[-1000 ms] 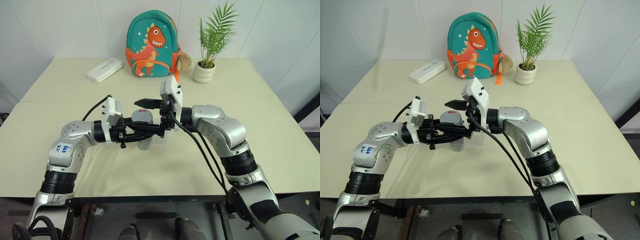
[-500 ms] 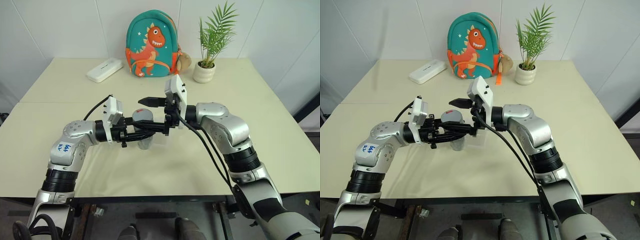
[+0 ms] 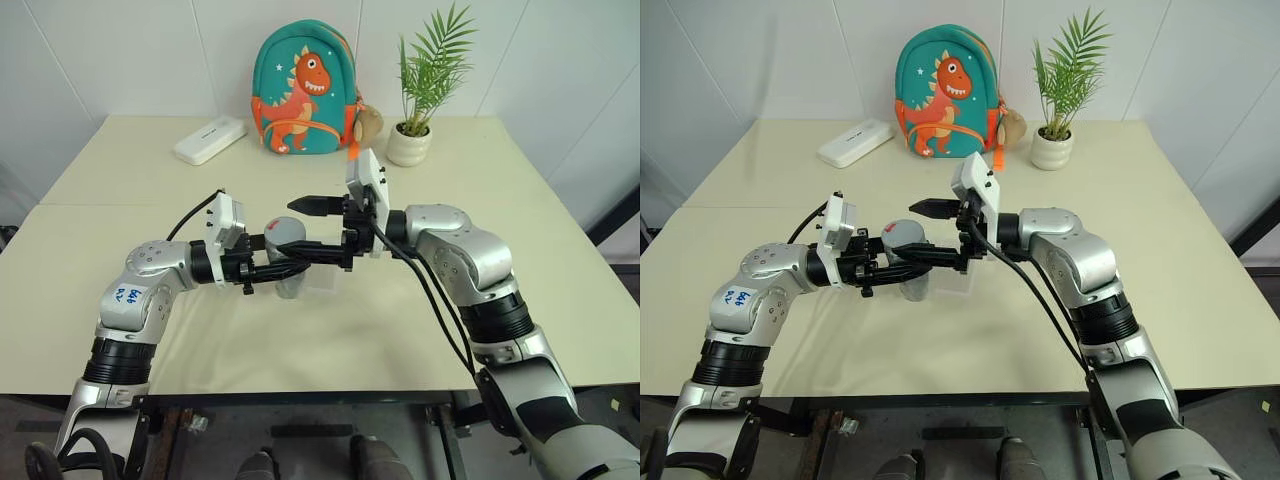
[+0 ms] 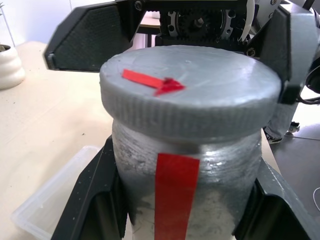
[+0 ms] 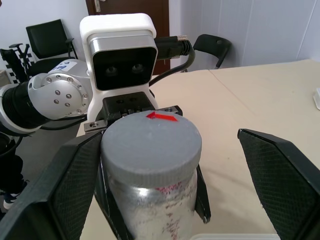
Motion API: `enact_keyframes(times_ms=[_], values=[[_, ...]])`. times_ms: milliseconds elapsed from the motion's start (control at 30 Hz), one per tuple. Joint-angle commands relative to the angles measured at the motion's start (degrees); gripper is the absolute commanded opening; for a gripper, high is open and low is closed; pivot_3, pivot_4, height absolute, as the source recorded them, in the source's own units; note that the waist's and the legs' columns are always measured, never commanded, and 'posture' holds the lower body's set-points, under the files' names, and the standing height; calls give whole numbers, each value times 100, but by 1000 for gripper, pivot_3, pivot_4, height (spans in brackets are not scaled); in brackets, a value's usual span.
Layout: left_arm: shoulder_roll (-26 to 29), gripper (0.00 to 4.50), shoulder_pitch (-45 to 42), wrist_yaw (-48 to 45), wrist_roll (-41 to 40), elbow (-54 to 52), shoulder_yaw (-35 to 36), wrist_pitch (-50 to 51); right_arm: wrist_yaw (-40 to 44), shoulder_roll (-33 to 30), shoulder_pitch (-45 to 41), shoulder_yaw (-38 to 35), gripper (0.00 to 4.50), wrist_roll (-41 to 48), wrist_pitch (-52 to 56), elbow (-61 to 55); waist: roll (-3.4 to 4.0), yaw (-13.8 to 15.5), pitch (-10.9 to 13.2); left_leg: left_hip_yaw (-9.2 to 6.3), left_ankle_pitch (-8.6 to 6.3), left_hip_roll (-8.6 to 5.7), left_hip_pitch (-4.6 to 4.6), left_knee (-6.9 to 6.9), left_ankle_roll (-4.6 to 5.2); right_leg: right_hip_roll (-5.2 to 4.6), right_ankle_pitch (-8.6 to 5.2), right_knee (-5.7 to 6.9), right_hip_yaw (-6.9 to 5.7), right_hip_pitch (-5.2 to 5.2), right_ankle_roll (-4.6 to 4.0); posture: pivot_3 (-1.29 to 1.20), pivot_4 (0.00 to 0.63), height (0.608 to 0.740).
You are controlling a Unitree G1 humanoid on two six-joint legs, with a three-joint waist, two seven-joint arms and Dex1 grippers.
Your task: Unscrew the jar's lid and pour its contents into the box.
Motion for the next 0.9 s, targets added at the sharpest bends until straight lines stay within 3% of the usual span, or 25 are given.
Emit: enact_keyframes(times_ms=[33,300,900], values=[[76,2066,55,-60,-141,-322,150,-56,102,-109,29,-275,4480,103,-59,-109,0,-2,0,0,0,0,0,0,0,0,0,0,0,0,0,0,150,740],[86,2066,57,-3,-121,-391,207,-62,588,-55,124,-344,4480,633,135,-453,0,-7,0,0,0,0,0,-1,0,1,0,0,0,-1,0,0,150,740],[51,2066,178,99,-136,-559,183,-13,303,374,-175,-46,4480,138,21,-200,0,0,0,0,0,0,0,1,0,0,0,1,0,0,0,0,150,740]])
